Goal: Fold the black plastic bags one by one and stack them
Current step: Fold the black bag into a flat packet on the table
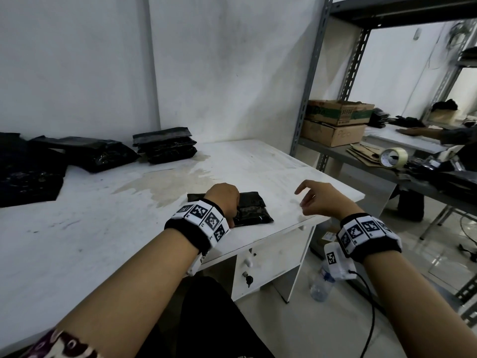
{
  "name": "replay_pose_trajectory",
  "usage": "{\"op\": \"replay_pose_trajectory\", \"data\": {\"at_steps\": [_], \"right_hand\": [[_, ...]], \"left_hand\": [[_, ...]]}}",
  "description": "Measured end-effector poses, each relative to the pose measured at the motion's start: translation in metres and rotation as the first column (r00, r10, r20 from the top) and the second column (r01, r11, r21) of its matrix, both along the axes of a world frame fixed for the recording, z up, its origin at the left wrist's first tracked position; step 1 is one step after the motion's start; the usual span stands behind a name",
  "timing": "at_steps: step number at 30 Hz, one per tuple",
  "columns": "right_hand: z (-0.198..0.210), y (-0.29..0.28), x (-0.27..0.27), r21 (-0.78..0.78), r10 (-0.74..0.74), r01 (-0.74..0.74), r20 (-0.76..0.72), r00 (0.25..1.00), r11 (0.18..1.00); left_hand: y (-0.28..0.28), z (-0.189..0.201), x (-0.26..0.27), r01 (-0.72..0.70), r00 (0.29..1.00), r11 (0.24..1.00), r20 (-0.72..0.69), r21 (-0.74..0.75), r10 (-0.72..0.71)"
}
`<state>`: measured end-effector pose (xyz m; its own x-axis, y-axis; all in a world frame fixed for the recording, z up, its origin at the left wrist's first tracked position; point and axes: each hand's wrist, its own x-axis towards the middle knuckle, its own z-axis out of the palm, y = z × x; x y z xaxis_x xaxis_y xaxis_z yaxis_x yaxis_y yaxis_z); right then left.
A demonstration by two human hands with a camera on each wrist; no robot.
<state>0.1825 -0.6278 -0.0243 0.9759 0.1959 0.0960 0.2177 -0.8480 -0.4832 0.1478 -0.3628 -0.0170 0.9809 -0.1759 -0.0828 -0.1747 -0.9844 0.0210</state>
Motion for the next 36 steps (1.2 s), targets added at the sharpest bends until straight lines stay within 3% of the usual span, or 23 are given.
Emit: {"op": "replay_pose_trajectory", "data": {"at_steps": [4,10,15,19,24,36], "right_hand": [[-0.001,0.003,0.000,-0.013,-0.018,0.020,0.080,0.997,1.000],[0.002,0.014,-0.003,-0.211,-0.047,0.085,0.177,0.983,0.974],[0.002,0.010,0.003,-0.213,0.008,0.039,0.214,0.977,0.976],[0.010,0.014,0.010,-0.136,0.025,0.026,0.358,0.934,0.990],[0.024,0.026,0.027,-0.193,0.070,0.027,0.476,0.877,0.981],[0.053,0.057,0.053,-0.202,0.091,0.031,0.566,0.819,0.979]], "left_hand": [[0.001,-0.001,0.001,0.004,1.000,1.000,-0.002,-0.010,-0.004],[0.002,-0.001,0.002,0.004,1.000,1.000,-0.006,-0.006,-0.004],[0.002,-0.002,0.004,0.000,1.000,1.000,-0.005,-0.002,0.000],[0.001,-0.002,0.005,-0.008,1.000,1.000,-0.011,0.000,0.008],[0.001,-0.002,0.006,-0.008,1.000,1.000,-0.019,0.014,0.008],[0.003,-0.001,0.005,0.009,0.999,1.000,-0.033,0.016,-0.008]]}}
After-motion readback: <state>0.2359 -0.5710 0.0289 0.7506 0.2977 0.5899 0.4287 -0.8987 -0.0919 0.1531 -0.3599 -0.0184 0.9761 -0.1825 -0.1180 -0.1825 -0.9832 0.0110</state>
